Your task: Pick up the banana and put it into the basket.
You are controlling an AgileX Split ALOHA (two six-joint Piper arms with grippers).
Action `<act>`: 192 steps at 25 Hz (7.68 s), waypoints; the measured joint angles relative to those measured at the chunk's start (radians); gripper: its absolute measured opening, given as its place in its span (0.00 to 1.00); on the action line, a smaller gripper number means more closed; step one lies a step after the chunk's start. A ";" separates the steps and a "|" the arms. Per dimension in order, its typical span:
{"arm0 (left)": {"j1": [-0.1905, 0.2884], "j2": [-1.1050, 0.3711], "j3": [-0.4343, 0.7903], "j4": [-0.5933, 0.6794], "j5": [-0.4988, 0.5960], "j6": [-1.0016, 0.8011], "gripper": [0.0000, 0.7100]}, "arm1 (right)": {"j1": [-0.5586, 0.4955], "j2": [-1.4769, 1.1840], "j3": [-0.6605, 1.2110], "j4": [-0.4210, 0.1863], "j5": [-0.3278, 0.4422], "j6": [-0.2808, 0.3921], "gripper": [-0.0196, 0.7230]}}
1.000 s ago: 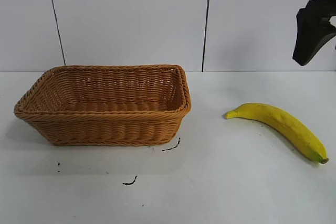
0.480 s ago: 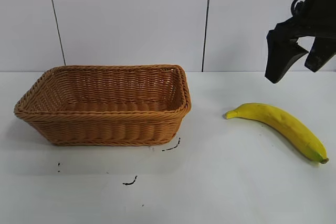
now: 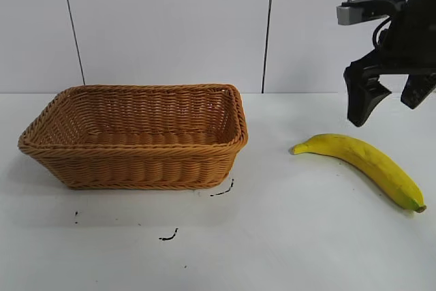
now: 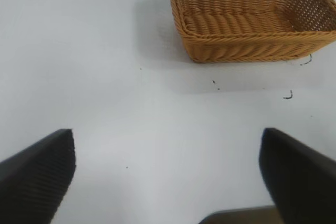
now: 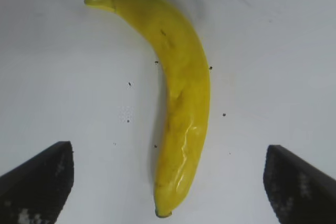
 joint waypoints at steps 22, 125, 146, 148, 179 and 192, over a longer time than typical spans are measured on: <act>0.000 0.000 0.000 0.000 0.000 0.000 0.97 | 0.000 0.225 -0.001 -0.005 -0.148 0.045 0.76; 0.000 0.000 0.000 0.000 0.000 0.000 0.97 | 0.452 0.394 -0.834 0.028 0.064 0.170 0.89; 0.000 0.000 0.000 0.000 0.000 0.000 0.97 | -0.070 0.385 -0.834 0.021 0.330 0.352 0.89; 0.000 0.000 0.000 0.000 0.000 0.000 0.97 | -0.084 0.385 -0.834 0.021 0.367 0.352 0.89; 0.000 0.000 0.000 0.000 0.000 0.000 0.97 | -0.099 -0.798 0.504 0.032 0.344 0.348 0.89; 0.000 0.000 0.000 0.000 0.000 0.000 0.97 | -0.099 -1.487 0.846 0.038 0.198 0.348 0.89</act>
